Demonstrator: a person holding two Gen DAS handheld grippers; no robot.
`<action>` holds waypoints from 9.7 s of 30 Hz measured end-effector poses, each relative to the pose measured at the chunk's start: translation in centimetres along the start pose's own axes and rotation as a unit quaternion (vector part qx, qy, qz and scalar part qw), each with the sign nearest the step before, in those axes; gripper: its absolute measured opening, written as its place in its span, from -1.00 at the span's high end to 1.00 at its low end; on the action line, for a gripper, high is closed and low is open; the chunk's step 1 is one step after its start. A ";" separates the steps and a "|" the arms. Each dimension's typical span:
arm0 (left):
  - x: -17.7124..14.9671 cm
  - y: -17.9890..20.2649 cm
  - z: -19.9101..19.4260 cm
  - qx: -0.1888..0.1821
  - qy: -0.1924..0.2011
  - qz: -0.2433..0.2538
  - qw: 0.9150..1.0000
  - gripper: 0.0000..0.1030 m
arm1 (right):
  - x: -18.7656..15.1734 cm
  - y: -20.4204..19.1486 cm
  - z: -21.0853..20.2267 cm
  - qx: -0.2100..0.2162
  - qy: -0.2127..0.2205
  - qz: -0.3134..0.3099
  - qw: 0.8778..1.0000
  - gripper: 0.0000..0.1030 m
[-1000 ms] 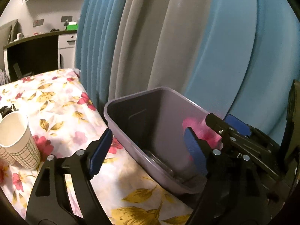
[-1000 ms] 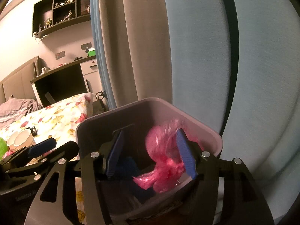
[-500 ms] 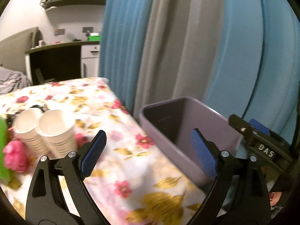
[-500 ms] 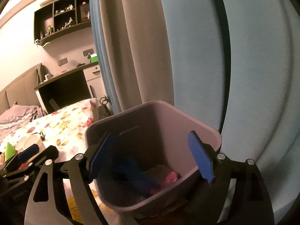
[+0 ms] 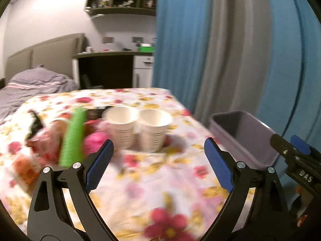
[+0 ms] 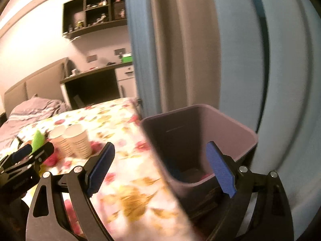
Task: Collect trash
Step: 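Move both open tools back toward the trash on the bed, then grasp the red-white wrapper with the left tool while the right tool grasps the pink bag, then carry the wrapper and pink bag with both tools over the grey bin, then open both tools to drop the wrapper and pink bag into the bin, then move both open tools back toward the remaining trash on the bed, then grasp the orange paper cup with the left tool while the right tool grasps the green foam net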
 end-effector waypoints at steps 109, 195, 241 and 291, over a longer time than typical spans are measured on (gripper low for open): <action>-1.4 -15.6 -5.2 0.068 -0.005 -0.055 0.996 0.62 | -4.8 -14.9 -1.3 0.173 -0.058 -0.050 0.982 0.86; 4.1 12.8 6.8 -0.117 0.013 0.066 0.991 -0.82 | 4.4 8.8 1.7 -0.060 0.039 0.054 0.996 -0.24; -9.5 -20.5 -9.9 0.149 -0.023 -0.080 0.985 -0.69 | -6.2 -17.5 -3.9 0.141 -0.031 -0.066 0.987 -0.70; -9.6 -23.5 -5.6 0.091 -0.065 -0.145 0.983 0.96 | -13.4 -27.3 8.8 0.177 -0.201 -0.138 0.953 0.66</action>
Point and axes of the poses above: each gripper's, at about its wrist camera, not at the fingertips, and z roughly the way its jaws point, y to its right, x to its top, the point moved 9 cm from there along z, roughly the way its jaws point, and after that the axes turned 11 degrees about z, right-handed, at the moved point
